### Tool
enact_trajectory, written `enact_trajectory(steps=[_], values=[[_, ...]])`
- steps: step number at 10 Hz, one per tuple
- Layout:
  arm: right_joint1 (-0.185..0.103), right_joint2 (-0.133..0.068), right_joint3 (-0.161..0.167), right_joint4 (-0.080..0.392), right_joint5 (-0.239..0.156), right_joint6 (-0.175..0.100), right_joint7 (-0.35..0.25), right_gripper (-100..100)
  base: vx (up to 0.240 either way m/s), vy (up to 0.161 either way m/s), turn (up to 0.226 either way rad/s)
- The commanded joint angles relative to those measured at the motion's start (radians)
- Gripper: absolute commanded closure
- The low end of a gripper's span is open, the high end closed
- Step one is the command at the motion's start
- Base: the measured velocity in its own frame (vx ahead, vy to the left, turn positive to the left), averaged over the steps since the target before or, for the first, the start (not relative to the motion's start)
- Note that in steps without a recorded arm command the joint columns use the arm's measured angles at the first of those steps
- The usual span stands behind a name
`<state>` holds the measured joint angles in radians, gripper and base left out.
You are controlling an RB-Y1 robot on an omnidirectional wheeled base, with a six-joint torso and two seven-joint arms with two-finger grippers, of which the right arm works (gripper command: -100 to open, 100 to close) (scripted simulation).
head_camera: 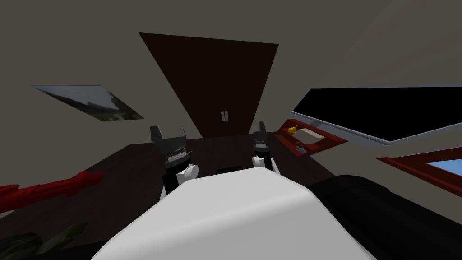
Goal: Pull the door open
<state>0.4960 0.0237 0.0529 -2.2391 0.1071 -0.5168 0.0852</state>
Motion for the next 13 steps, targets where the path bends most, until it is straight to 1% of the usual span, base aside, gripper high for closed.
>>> enact_trajectory(steps=[1, 2, 4, 6, 9, 11, 12, 13], values=[[-0.008, -0.011, -0.008, 0.021, 0.005, 0.005, -0.013, -100, 0.131, 0.006, 0.029], [-0.010, -0.013, -0.011, 0.026, 0.006, 0.007, -0.016, -100, 0.182, 0.035, 0.034], [-0.019, -0.025, -0.021, 0.052, 0.012, 0.013, -0.032, -100, 0.172, 0.043, 0.027], [-0.032, -0.038, -0.035, 0.086, 0.020, 0.022, -0.053, -100, 0.190, 0.050, 0.041], [-0.056, -0.059, -0.061, 0.151, 0.035, 0.039, -0.093, -100, 0.194, 0.056, 0.049], [-0.065, -0.065, -0.071, 0.175, 0.040, 0.045, -0.108, -100, 0.142, 0.039, 0.037], [-0.074, -0.072, -0.081, 0.199, 0.046, 0.051, -0.123, -100, 0.109, 0.052, 0.052], [-0.079, -0.075, -0.086, 0.213, 0.049, 0.054, -0.132, -100, 0.124, 0.050, 0.039]])
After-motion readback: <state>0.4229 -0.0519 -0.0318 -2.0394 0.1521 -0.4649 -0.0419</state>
